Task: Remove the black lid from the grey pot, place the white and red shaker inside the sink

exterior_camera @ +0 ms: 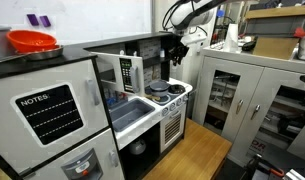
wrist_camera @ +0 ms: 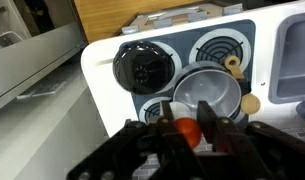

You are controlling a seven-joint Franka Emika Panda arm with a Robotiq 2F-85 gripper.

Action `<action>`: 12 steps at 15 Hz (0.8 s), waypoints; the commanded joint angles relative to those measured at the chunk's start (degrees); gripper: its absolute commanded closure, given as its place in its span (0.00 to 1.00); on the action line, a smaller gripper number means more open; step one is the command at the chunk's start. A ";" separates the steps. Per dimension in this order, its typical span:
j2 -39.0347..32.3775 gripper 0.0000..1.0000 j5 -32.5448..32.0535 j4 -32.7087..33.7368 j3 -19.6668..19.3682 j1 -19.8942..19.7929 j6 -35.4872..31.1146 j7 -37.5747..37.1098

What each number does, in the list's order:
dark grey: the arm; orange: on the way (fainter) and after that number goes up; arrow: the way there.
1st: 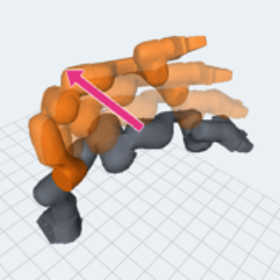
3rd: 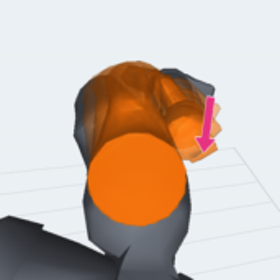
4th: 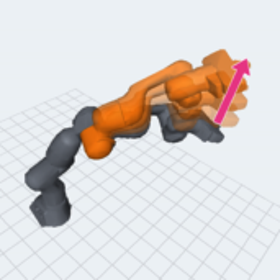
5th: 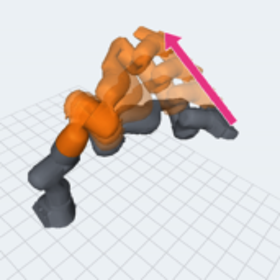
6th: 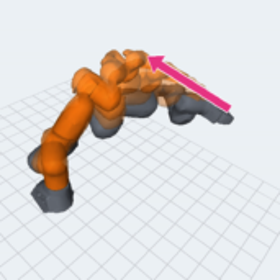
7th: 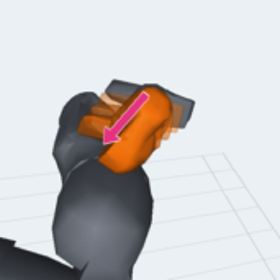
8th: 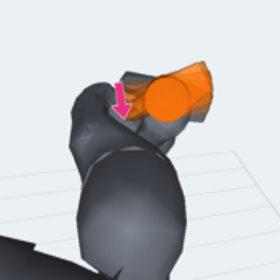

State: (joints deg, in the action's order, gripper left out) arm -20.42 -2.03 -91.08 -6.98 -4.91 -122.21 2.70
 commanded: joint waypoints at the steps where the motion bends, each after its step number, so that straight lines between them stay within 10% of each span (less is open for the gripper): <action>1: -3.58 0.92 2.18 10.33 1.87 -2.28 8.24 6.41; 12: -21.52 0.92 5.73 44.09 4.47 -6.44 27.31 15.35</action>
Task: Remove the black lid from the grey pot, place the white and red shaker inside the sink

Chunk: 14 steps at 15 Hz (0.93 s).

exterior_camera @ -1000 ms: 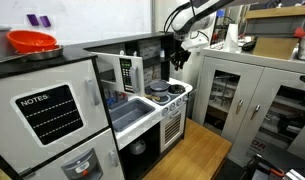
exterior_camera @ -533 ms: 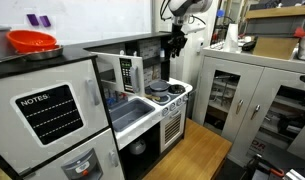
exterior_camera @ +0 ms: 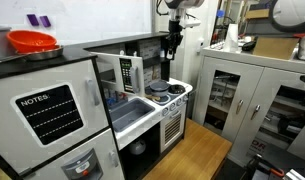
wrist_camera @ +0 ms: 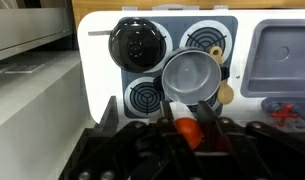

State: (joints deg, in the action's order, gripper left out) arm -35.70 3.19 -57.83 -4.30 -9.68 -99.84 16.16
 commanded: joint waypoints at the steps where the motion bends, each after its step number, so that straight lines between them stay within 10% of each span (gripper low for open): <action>1: -7.56 0.92 0.03 13.02 1.91 -1.63 5.32 1.91; 14: -9.27 0.92 0.76 20.47 1.26 -0.04 15.66 -3.85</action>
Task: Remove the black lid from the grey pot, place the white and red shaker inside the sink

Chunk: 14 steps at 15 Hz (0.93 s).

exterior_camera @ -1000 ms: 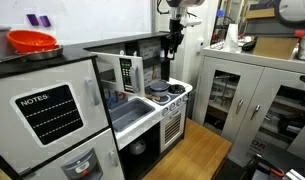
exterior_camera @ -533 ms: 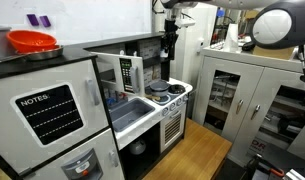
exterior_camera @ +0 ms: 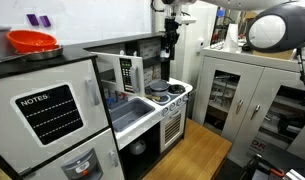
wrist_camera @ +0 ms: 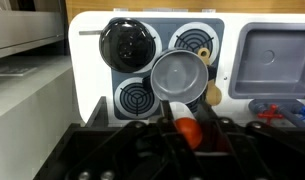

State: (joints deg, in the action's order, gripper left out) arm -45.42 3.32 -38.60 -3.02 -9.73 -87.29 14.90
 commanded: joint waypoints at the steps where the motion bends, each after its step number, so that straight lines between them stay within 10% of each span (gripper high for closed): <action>1: 0.92 0.92 0.57 1.12 -0.13 0.05 3.42 -3.67; 14: -0.45 0.92 3.09 -13.66 3.97 3.72 -9.23 -2.86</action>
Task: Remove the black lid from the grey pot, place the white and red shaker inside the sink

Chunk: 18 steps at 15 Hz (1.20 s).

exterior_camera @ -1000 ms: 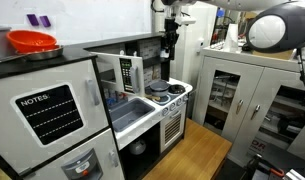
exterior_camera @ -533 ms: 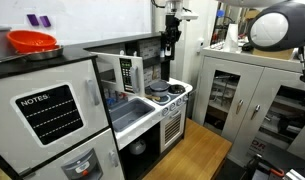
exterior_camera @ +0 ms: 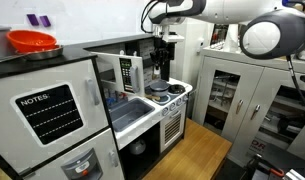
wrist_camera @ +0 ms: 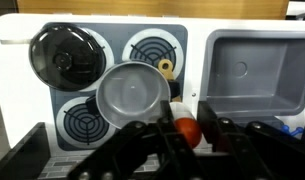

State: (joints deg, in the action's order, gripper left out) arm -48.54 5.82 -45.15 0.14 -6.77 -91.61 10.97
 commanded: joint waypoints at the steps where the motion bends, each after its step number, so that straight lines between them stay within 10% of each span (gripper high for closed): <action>1: 4.09 0.92 0.51 -9.97 0.82 1.49 -7.03 0.64; 18: 29.38 0.92 1.00 -57.09 -0.03 3.26 -30.62 -5.86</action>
State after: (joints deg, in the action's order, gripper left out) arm -24.67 5.88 -92.78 0.20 -3.17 -116.69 5.04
